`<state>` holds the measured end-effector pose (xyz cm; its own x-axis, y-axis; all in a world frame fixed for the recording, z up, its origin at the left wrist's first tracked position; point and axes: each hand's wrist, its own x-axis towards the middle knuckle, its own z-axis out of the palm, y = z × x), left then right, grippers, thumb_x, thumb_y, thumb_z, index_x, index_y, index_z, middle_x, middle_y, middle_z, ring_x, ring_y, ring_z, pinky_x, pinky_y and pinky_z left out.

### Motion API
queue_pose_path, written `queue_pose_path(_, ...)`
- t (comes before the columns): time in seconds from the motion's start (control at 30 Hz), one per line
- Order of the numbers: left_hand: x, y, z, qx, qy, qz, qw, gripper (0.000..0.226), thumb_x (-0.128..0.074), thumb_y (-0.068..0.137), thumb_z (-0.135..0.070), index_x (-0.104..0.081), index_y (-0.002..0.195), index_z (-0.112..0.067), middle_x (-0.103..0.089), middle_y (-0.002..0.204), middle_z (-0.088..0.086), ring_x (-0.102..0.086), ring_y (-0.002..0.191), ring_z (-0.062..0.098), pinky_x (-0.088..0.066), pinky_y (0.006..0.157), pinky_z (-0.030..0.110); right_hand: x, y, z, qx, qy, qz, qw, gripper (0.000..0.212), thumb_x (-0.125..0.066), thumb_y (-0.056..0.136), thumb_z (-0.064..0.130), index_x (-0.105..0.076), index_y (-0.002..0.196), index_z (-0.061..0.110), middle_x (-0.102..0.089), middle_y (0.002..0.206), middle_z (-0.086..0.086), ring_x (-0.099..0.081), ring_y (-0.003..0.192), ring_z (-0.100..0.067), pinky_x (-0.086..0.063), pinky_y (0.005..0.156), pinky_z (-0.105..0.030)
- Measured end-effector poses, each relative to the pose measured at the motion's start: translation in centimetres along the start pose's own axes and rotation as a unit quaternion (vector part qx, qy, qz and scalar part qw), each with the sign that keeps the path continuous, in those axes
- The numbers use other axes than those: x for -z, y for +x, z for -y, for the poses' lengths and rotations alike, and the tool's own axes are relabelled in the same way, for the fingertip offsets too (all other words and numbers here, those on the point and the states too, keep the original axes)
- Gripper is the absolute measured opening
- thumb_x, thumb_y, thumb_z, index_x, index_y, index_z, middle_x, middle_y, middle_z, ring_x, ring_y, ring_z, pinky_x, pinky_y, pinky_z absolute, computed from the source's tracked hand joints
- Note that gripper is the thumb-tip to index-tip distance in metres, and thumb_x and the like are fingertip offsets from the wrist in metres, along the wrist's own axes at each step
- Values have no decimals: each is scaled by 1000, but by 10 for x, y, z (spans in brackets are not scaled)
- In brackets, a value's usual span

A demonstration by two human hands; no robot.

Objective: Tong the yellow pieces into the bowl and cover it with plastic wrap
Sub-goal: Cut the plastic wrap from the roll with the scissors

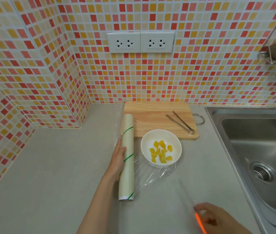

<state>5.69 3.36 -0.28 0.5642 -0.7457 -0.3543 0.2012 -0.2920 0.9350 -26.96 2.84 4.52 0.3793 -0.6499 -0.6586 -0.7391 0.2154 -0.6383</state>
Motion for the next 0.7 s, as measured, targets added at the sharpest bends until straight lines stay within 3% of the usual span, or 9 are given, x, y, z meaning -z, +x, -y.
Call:
queue_pose_path(0.03, 0, 0, 0, 3, 0, -3, 1000, 55, -32, 96, -19, -18, 148, -31, -28, 155, -5, -36, 138, 25, -30, 113, 49, -13, -5, -5, 9, 44, 67, 997, 29, -56, 85, -1, -66, 58, 4, -54, 41, -3, -53, 35, -9, -42, 40, -17)
queue_pose_path(0.1, 0, 0, 2, 13, -9, -3, 1000, 55, -32, 96, -20, -18, 148, -32, -31, 154, -2, -35, 138, 29, -30, 113, 51, -38, 3, 4, -25, 107, 146, 983, 30, -58, 83, -5, -67, 54, -1, -59, 49, -9, -57, 39, -10, -44, 42, -14)
queue_pose_path(0.17, 0, 0, 4, 20, -11, -4, 1000, 55, -31, 96, -21, -18, 148, -31, -32, 154, 0, -34, 139, 30, -29, 113, 52, -61, 13, 20, -31, 117, 167, 978, 8, -69, 80, 5, -70, 72, 8, -63, 69, -5, -61, 56, -4, -46, 58, -12)
queue_pose_path(0.2, 0, 1, 4, 19, -14, -5, 1000, 55, -31, 96, -20, -18, 148, -30, -32, 154, 0, -33, 139, 30, -29, 113, 52, -70, 19, 30, -13, 91, 173, 981, 10, -73, 77, 16, -67, 83, 12, -62, 75, -1, -60, 62, -3, -46, 65, -13)
queue_pose_path(0.23, 0, 1, 4, 18, -20, -7, 1000, 55, -31, 96, -19, -19, 149, -29, -32, 154, 0, -33, 139, 29, -28, 114, 52, -77, 19, 38, 24, 81, 191, 978, 28, -77, 70, 30, -63, 89, 15, -60, 76, 3, -59, 66, -4, -46, 68, -15)
queue_pose_path(0.3, 0, 0, 4, 17, -28, -8, 999, 55, -32, 96, -18, -22, 149, -28, -31, 154, 1, -33, 140, 29, -28, 114, 50, -86, 20, 55, 68, 95, 174, 978, 55, -79, 54, 50, -60, 93, 16, -61, 72, 3, -58, 65, -10, -46, 58, -19)
queue_pose_path(0.37, -1, 0, 4, 15, -33, -9, 999, 54, -32, 96, -18, -23, 148, -28, -32, 154, 4, -32, 140, 30, -28, 114, 51, -90, 23, 71, 87, 108, 143, 980, 61, -78, 48, 55, -59, 92, 16, -62, 64, 3, -60, 56, -12, -42, 43, -19)
queue_pose_path(0.5, -2, 0, 5, 14, -44, -6, 999, 52, -31, 95, -17, -28, 146, -27, -35, 151, 13, -33, 138, 38, -27, 112, 58, -96, 30, 88, 106, 113, 62, 986, 49, -80, 62, 44, -61, 92, 10, -53, 45, 7, -54, 42, -9, -34, 37, -18)
queue_pose_path(0.7, -3, -1, 5, 22, -63, -6, 998, 50, -31, 96, -16, -30, 145, -24, -36, 150, 18, -34, 137, 40, -26, 113, 58, -105, 38, 90, 98, 143, 43, 984, 35, -77, 70, 39, -62, 82, 9, -50, 47, -1, -52, 35, -10, -31, 36, -14)
